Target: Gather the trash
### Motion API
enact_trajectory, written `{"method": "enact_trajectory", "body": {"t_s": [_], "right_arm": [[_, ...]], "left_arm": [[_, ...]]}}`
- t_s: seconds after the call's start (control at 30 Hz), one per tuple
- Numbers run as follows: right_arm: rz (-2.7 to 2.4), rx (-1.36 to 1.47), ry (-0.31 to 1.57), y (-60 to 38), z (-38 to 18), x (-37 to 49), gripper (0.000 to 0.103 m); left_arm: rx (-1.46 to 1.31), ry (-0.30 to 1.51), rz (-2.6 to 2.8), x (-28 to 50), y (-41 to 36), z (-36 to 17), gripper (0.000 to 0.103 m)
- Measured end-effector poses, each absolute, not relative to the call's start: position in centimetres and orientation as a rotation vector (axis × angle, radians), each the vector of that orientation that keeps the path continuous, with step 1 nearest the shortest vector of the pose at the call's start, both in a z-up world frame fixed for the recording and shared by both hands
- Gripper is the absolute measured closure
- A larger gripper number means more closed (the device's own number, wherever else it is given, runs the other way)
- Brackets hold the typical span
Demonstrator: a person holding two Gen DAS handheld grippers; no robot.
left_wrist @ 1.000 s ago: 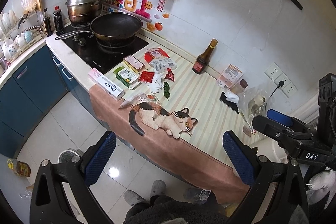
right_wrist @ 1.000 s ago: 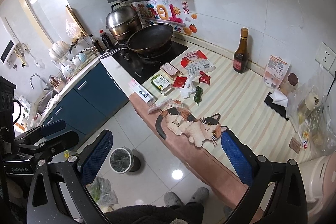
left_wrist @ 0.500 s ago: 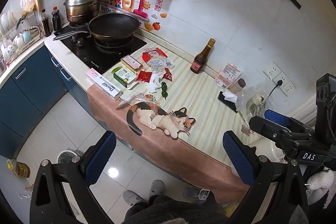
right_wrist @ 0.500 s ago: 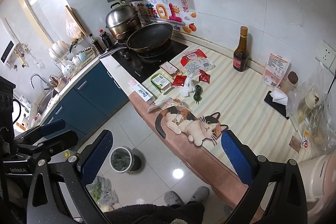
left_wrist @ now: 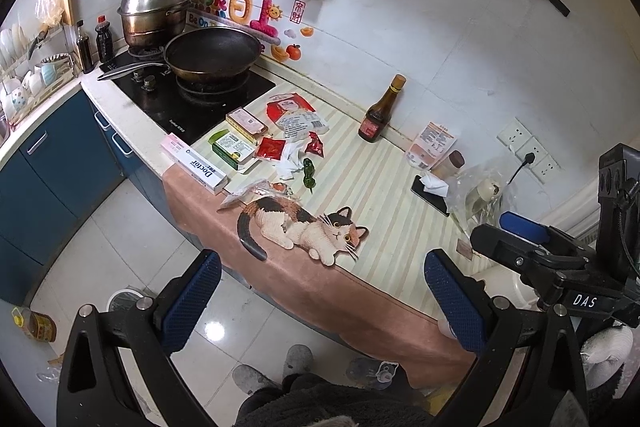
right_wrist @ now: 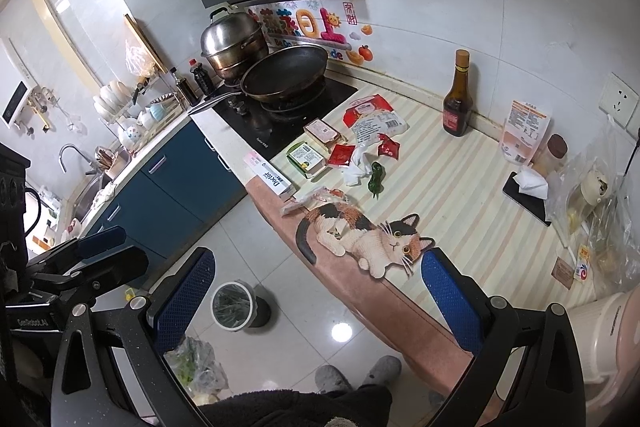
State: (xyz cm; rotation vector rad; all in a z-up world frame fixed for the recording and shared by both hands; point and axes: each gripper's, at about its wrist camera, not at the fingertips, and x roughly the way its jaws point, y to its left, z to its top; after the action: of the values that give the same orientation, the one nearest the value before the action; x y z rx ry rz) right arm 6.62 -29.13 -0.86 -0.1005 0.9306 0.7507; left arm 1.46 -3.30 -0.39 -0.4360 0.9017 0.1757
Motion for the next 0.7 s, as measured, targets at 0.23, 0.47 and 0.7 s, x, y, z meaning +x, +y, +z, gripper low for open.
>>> {"method": "enact_trajectory", "body": {"t_s": [0.23, 0.47, 0.7], "right_arm": [[0.750, -0.098, 0.929, -29.13, -0.92, 6.68, 0.000], [0.751, -0.097, 0.930, -29.22, -0.97, 6.76, 0.000], [0.736, -0.092, 0.929, -29.35, -1.25, 6.95, 0.000]], "left_arm": [[-0.435, 0.899, 0.175, 1.42, -3.23, -0.25, 0.000], [-0.434, 0.899, 0.176, 1.32, -3.34, -0.33, 0.000], [-0.412, 0.891, 0.242, 1.88, -3.01, -0.26, 0.000]]}}
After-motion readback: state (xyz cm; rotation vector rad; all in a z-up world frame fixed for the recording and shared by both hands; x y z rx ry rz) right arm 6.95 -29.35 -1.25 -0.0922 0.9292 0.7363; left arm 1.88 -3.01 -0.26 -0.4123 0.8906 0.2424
